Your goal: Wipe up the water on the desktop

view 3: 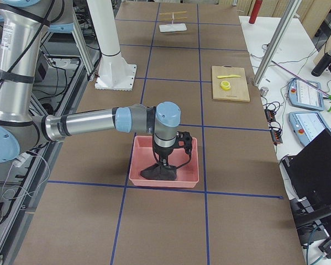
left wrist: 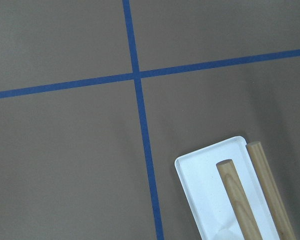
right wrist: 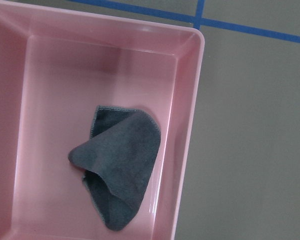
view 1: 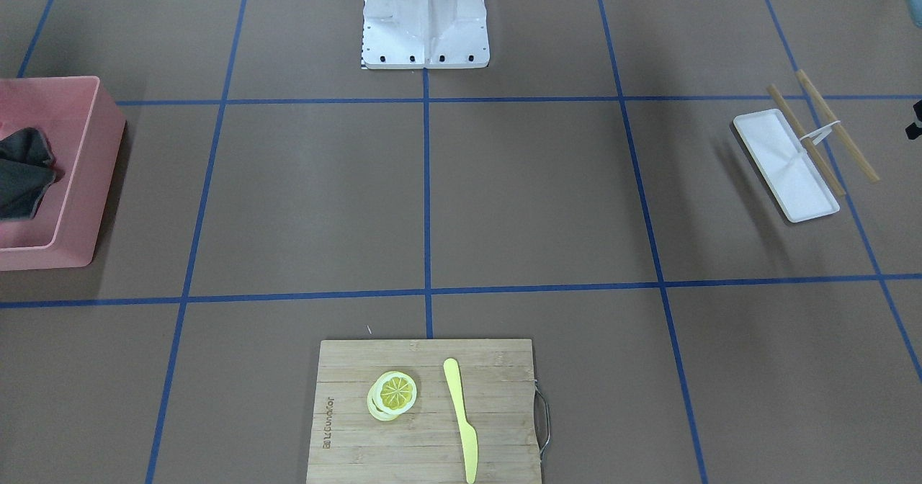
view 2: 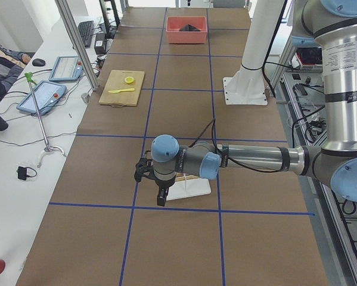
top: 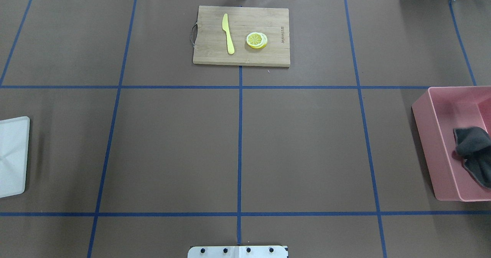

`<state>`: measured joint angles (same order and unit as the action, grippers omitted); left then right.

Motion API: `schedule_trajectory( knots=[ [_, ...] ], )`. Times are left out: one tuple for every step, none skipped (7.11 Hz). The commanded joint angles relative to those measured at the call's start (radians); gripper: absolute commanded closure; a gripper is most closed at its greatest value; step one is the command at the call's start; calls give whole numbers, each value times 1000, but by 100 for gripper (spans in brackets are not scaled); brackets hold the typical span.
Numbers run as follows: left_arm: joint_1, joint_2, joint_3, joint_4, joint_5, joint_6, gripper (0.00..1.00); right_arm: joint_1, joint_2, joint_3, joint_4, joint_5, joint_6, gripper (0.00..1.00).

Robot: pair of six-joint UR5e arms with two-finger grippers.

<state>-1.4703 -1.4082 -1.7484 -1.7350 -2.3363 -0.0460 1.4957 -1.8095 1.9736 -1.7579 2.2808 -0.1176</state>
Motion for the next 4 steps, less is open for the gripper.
schedule_trajectory(
  knots=[
    [-1,-8,1,28,2,8,2,73,4,-41,0,-3,-88,0],
    [-4,-8,-5,28,-3,6,2,96,3,-24,0,-1,-86,0],
    [-5,-3,-17,28,-6,2,2,98,4,-27,0,-3,-83,0],
    [-4,-6,-16,29,-6,-3,2,97,9,-29,0,-1,-80,0]
  ],
)
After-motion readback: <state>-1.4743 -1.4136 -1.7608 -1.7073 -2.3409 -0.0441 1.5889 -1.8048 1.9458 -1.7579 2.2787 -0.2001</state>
